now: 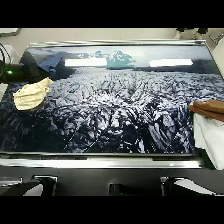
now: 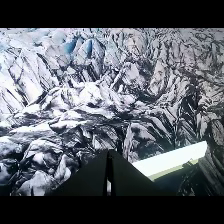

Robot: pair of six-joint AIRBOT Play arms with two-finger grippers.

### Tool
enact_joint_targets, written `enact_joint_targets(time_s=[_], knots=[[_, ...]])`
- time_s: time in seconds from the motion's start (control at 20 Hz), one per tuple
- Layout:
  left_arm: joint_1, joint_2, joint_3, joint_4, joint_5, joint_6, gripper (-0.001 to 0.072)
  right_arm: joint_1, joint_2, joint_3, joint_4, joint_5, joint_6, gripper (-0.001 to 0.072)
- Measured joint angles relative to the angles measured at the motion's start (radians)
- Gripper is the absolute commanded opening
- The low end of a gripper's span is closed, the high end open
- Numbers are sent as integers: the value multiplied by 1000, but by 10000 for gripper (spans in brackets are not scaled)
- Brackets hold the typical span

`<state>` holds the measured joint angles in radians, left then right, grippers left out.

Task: Fold the clothes and pants, and hang the long-sleeved shirts on hangers.

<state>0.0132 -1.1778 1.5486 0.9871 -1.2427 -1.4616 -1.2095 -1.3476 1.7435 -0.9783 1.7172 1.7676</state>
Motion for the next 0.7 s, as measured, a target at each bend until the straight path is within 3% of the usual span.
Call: enact_joint_targets(time_s=[0.25,0.65,0.7], knots=[[-23,0,0,-2,0,0,27,-17,93,-274,-281,-30,14,38],[-33,0,0,-5,0,-3,26,-21,131,-585,-500,-151,-2,54],[-33,0,0,-8,0,-3,26,-21,132,-601,-510,-158,-2,300]])
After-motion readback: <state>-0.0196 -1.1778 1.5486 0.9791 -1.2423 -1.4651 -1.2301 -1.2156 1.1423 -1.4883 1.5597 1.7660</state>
